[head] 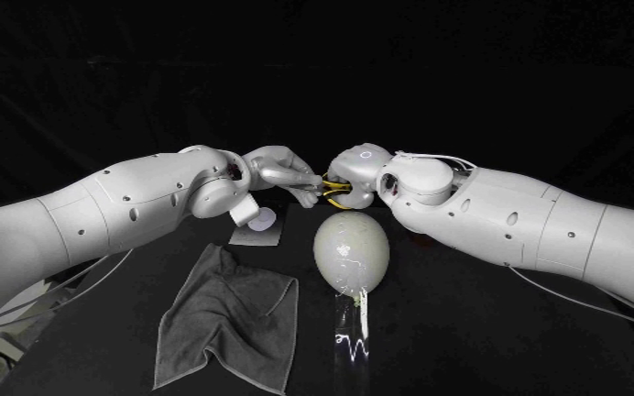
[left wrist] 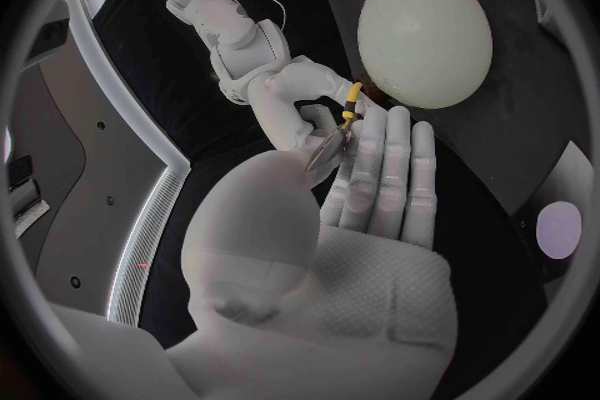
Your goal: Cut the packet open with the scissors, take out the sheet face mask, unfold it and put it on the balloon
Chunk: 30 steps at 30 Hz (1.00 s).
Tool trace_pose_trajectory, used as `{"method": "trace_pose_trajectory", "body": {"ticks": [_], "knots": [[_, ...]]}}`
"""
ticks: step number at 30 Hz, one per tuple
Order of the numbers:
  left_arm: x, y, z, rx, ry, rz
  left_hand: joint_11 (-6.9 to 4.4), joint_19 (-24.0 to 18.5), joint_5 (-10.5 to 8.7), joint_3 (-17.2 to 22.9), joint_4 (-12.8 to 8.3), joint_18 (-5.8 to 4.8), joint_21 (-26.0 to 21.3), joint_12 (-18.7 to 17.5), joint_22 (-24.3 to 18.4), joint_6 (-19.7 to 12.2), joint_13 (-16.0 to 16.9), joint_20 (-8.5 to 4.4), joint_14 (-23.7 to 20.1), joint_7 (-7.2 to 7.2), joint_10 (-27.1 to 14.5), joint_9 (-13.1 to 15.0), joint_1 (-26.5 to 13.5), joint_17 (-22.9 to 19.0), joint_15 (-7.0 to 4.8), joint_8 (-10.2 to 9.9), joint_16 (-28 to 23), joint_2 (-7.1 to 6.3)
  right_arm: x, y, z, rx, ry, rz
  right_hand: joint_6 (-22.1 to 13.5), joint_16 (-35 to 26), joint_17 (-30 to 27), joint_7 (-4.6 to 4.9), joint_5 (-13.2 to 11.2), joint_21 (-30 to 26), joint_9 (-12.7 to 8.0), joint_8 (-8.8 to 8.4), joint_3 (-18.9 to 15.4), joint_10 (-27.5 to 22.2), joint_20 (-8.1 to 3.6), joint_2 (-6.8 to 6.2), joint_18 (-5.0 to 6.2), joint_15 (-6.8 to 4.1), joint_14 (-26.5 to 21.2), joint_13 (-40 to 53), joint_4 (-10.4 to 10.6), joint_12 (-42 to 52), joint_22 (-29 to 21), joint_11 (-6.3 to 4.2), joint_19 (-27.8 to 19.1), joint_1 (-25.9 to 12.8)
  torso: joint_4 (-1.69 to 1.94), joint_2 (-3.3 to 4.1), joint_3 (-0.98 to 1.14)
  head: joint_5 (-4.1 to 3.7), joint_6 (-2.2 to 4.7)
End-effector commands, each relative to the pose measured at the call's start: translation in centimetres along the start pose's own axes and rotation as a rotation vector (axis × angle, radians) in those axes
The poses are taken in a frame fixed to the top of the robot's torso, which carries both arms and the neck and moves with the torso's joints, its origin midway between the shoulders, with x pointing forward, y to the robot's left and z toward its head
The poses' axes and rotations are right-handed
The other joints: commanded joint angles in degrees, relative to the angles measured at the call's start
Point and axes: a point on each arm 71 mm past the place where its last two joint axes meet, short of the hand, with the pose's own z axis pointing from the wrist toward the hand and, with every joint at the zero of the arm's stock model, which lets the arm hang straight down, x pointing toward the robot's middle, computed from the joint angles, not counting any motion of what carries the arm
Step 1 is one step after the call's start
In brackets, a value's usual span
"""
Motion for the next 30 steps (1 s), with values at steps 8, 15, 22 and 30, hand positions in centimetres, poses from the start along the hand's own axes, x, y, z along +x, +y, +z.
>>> {"method": "trace_pose_trajectory", "body": {"ticks": [8, 15, 22, 30], "knots": [[2.3, -3.2, 1.0, 0.145, 0.121, -0.043, -0.36, -0.55, 0.17, 4.23, -4.55, -0.61, 0.26, 0.16, 0.06, 0.31, 0.05, 0.0, -0.12, -0.23, -0.21, 0.43, 0.21, 0.05, -0.37, 0.36, 0.25, -0.18, 1.1, 0.4, 0.2, 0.102, 0.103, -0.079, -3.0, -2.6, -1.76, 2.46, 0.23, -2.59, -0.57, -3.72, -0.34, 3.22, 1.92, 8.85, 0.63, 2.12, 2.33, -1.81, -2.77, 25.21, 9.25, -1.55, 0.51, 8.41, 0.02, -0.07, 0.0, -0.07, 0.15], [2.7, -3.4, 1.0, 0.146, 0.136, -0.043, -0.36, -0.61, 0.17, 4.21, -4.53, -0.63, 0.27, 0.14, 0.08, 0.3, 0.05, 0.03, -0.14, -0.23, -0.23, 0.46, 0.18, 0.05, -0.36, 0.35, 0.25, -0.17, 0.8, 0.2, 0.3, 0.136, 0.076, -0.054, 3.24, -2.92, -2.29, 0.18, -0.09, -1.21, -0.6, -2.78, -1.64, 14.41, 1.42, 6.44, 0.24, 0.67, 2.52, 12.45, -2.66, 39.67, 10.76, -3.84, 1.98, 6.92, -0.08, 0.11, 0.01, -0.01, 0.33], [2.4, -3.3, 1.0, 0.122, 0.122, -0.05, -0.24, -1.23, 0.19, 4.42, -4.84, -0.71, 0.29, -0.14, 0.15, 0.09, -0.08, 0.13, -0.47, -0.07, -0.62, 0.52, 0.3, 0.0, -0.31, 0.02, 0.1, -0.41, 0.9, -0.1, 0.1, 0.159, 0.08, -0.044, 3.26, -2.55, -1.35, -0.18, -0.08, -1.12, 0.37, -2.86, -3.04, 15.13, 0.78, 7.6, 0.18, 0.16, 2.81, 17.89, -0.13, 44.51, 10.93, -4.19, 2.11, 5.21, -0.13, 0.04, 0.04, 0.03, 0.26], [1.4, -2.9, 1.0, 0.085, 0.046, -0.092, 0.31, -2.44, 0.24, 5.64, -5.35, -0.81, 0.34, -0.37, 0.25, -0.31, -0.34, 0.51, -1.17, 0.68, -1.52, -0.08, 0.04, -0.24, 0.09, -1.41, -0.38, -1.63, 0.8, -0.1, 0.0, 0.155, 0.058, -0.093, 3.29, -1.98, -0.06, -0.16, -0.1, -1.33, 1.35, -2.63, -3.5, 15.33, 0.9, 7.94, 0.23, 0.37, 3.14, 20.73, -0.57, 47.03, 10.79, -4.06, 1.91, 6.02, -0.13, -0.03, 0.05, -0.06, 0.29]]}}
